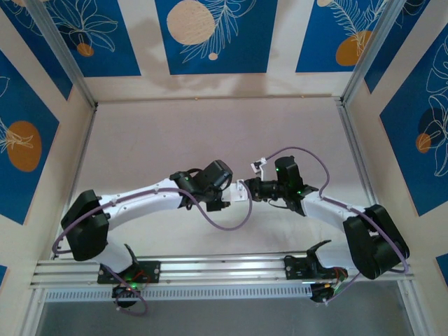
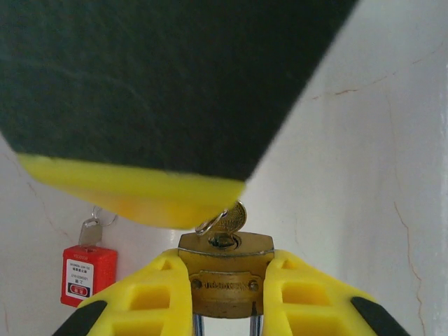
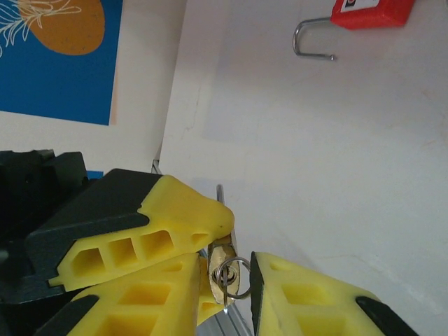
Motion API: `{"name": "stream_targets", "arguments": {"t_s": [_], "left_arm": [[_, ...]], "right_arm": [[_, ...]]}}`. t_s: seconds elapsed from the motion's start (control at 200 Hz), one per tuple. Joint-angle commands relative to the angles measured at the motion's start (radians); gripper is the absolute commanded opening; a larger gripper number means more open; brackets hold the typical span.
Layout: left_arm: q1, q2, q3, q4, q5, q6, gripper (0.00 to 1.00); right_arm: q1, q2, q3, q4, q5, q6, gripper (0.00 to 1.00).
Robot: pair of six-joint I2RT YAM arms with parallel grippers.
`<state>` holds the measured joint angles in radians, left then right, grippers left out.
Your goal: Unlock with the key
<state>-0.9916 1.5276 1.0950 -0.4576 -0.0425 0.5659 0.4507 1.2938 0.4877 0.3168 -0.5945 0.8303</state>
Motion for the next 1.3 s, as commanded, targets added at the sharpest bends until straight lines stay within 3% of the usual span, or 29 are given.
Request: {"name": "stream_targets", "arguments": {"t_s": [0.0, 0.275, 0.685, 0.97, 1.295], "left_arm": [[-0.006, 0.009, 0.032, -0.01, -0.014, 0.032, 0.12], [-0.006, 0.014, 0.034, 0.005, -0.022, 0.036, 0.11], [-0.005, 0.005, 0.031, 0.017, -0.036, 0.034, 0.1], [-0.005, -0.004, 0.029, 0.024, -0.015, 0.03, 0.1], [-0.008, -0.01, 0.01, 0.086, -0.016, 0.031, 0.07]], "right_arm": [[0.014, 0.008, -0.011, 0.025, -0.007, 0.014, 0.28], [0.037, 0.015, -0.014, 0.018, 0.012, 0.012, 0.2], [0.057, 0.008, 0.002, -0.08, 0.071, -0.048, 0.26], [0.062, 0.005, 0.001, -0.067, 0.087, -0.04, 0.09], [0.08, 0.026, 0.011, -0.034, 0.072, -0.026, 0.0]]}}
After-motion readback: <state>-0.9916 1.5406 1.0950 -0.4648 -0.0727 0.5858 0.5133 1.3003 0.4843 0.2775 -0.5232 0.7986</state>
